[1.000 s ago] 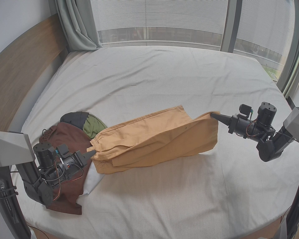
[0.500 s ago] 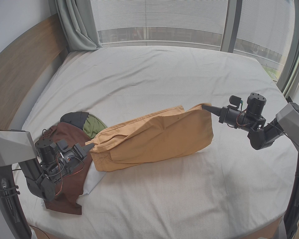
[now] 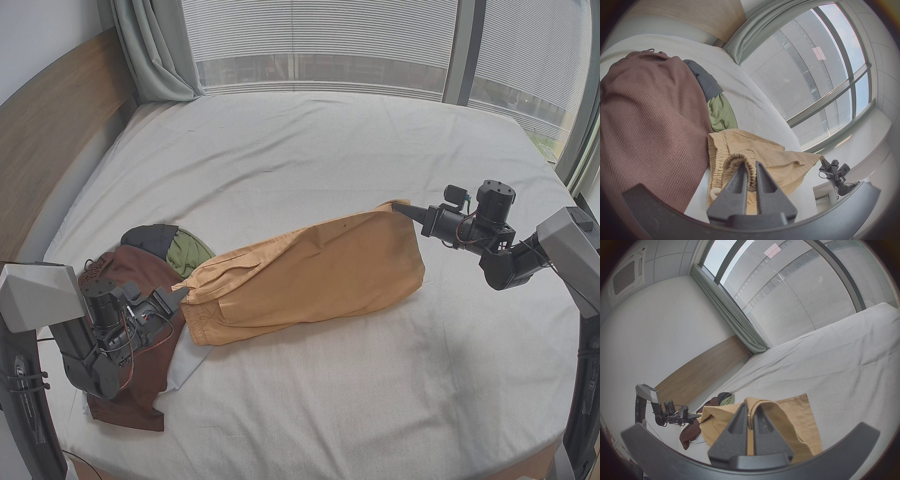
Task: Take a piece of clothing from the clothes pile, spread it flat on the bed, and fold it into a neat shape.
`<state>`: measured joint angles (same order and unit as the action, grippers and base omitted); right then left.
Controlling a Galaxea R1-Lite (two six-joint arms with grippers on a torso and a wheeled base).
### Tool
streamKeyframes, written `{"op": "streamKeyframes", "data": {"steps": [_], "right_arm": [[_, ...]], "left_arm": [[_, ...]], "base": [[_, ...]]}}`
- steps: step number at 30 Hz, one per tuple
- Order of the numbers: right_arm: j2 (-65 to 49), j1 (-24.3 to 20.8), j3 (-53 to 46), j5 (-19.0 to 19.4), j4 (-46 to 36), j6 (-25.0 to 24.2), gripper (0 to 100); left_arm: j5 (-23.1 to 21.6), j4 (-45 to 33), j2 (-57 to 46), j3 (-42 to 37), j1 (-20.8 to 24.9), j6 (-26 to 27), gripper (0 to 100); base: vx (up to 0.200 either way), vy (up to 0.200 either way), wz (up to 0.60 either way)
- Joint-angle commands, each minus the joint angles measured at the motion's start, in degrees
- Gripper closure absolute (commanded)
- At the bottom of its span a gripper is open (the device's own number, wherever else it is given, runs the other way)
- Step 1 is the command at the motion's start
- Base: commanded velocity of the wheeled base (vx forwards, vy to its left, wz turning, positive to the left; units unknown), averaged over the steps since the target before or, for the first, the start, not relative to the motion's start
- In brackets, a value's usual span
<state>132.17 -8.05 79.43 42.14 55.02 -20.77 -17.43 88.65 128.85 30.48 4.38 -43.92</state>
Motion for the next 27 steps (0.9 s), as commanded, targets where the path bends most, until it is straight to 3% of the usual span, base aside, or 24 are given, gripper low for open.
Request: {"op": "streamKeyframes", "data": {"steps": [1, 10, 27], "right_arm": [[3.0, -0.4, 3.0, -0.2, -1.2, -0.1, 100], [6.1, -0.2, 8.5, -2.6, -3.9, -1.3, 100], [9.7, -0.4, 12.1, -2.9, -4.0, -2.3, 100]], "left_arm": [[1.3, 0.0, 2.5, 1.9, 0.0, -0.4, 100], [1.9, 0.0, 2.5, 2.8, -0.2, -2.7, 100], [2.0, 0.0, 4.2, 4.3, -0.5, -2.7, 100]], "base": [[0.000, 0.000, 0.00], [0.000, 0.000, 0.00], [0.000, 0.000, 0.00]]}}
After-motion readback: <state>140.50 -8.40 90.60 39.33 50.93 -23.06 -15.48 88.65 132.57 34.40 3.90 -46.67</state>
